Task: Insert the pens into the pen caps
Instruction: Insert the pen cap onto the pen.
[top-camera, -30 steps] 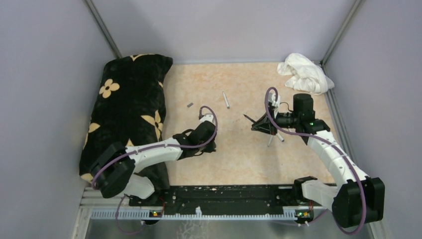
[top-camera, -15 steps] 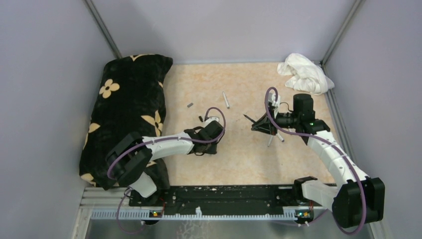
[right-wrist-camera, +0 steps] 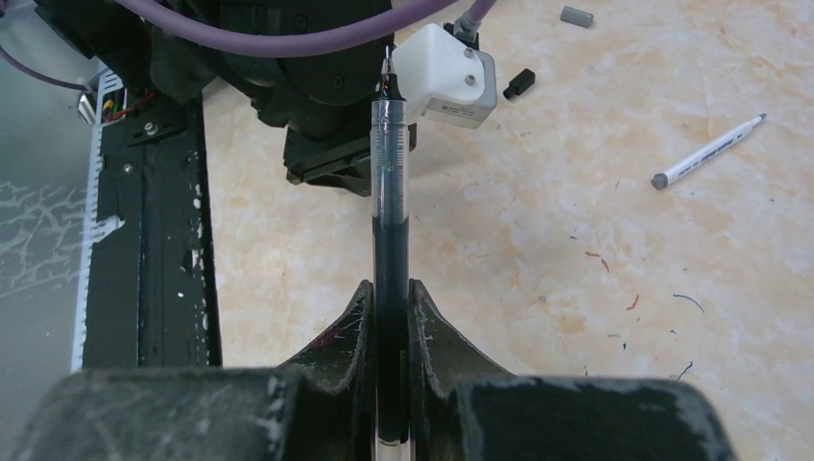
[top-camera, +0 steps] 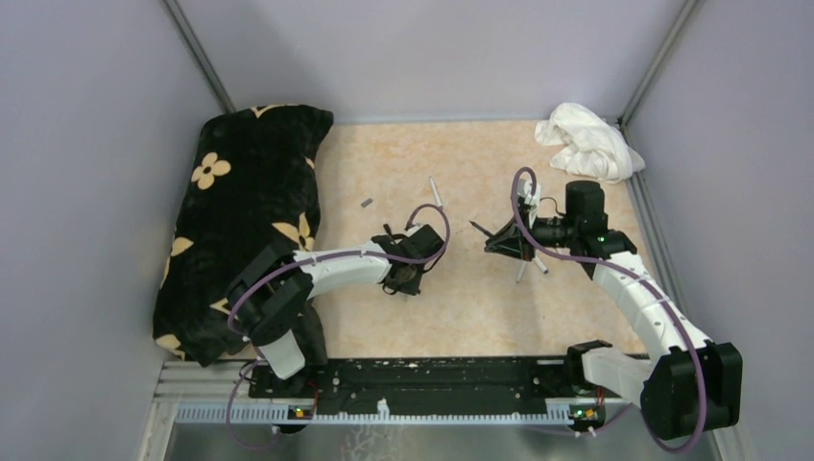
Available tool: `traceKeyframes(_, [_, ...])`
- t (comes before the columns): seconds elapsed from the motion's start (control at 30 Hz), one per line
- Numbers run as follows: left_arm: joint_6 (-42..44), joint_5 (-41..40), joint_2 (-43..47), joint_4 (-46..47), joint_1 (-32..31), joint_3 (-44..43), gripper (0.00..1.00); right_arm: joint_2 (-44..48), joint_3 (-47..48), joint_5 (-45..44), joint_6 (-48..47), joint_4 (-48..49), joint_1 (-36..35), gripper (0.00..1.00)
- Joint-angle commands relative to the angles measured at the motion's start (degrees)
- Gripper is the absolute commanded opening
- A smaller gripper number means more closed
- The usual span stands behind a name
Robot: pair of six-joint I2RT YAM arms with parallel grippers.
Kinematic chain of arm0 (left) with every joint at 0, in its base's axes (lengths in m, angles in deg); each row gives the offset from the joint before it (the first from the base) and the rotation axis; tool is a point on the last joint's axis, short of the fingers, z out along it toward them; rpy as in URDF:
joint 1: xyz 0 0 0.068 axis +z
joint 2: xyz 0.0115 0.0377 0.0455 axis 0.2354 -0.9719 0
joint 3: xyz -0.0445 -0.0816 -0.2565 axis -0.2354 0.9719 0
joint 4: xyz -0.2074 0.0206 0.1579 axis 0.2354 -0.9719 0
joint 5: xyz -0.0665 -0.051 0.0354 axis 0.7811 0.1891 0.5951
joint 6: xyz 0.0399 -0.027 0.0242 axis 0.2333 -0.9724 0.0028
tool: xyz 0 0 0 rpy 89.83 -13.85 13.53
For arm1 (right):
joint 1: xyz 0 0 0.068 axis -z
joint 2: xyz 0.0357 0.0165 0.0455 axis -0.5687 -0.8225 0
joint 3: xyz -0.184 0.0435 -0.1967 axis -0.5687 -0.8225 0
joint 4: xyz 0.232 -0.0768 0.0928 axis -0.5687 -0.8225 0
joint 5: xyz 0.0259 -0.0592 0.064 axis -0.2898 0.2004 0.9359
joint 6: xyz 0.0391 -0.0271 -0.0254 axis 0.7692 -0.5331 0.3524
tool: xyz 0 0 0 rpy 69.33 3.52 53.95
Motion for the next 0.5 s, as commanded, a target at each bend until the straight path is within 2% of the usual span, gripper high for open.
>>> traceKeyframes(0.0, [1.99,2.88,-4.95,-6.05,0.08,0.43,0.27,0.43,1.83,1.72,0.13,1.57,0.39,0.00])
traceKeyframes(0.07, [2.78,3.80,-5.88,-6.09,0.08,-0.11,0.17,0.51,1.83,1.86,0.17,1.57,0.40,0.00])
traceKeyframes(0.13, [3.14,4.41,-6.43,-6.12,0.08,-0.53,0.00,0.52,1.85,1.97,0.24,1.55,0.42,0.00])
traceKeyframes(0.3, [3.73,4.82,-3.73,-5.81,0.29,-2.26,0.00,0.76,1.93,2.35,0.51,1.60,0.48,0.00])
traceKeyframes(0.47, [3.76,4.47,6.11,-1.02,1.03,-3.29,0.00,0.83,1.98,3.01,1.48,2.21,1.30,0.00])
